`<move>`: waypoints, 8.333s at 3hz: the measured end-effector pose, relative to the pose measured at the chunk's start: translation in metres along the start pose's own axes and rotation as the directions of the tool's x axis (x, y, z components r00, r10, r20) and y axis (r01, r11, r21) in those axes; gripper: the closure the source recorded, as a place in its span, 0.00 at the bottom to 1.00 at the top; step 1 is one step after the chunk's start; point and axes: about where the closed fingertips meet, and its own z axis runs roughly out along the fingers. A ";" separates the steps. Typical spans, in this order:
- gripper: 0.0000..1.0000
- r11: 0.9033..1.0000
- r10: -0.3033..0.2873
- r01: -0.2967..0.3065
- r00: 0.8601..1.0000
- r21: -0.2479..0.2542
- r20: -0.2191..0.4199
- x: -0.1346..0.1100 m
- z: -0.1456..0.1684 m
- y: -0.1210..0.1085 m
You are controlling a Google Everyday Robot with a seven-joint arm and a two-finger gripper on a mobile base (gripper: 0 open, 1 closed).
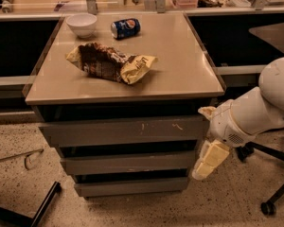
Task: Open bottom drawer
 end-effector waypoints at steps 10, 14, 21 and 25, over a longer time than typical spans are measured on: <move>0.00 0.957 0.206 -0.170 0.969 -0.234 0.137 0.056 0.339 0.108; 0.00 0.961 0.276 -0.263 0.912 -0.085 0.304 0.092 0.459 0.071; 0.00 0.923 0.280 -0.358 0.874 0.139 0.397 0.112 0.570 -0.006; 0.00 0.961 0.253 -0.274 0.920 0.028 0.300 0.095 0.603 -0.018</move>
Offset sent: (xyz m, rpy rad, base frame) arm -0.0285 0.0646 -0.1231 0.0751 0.0691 0.0079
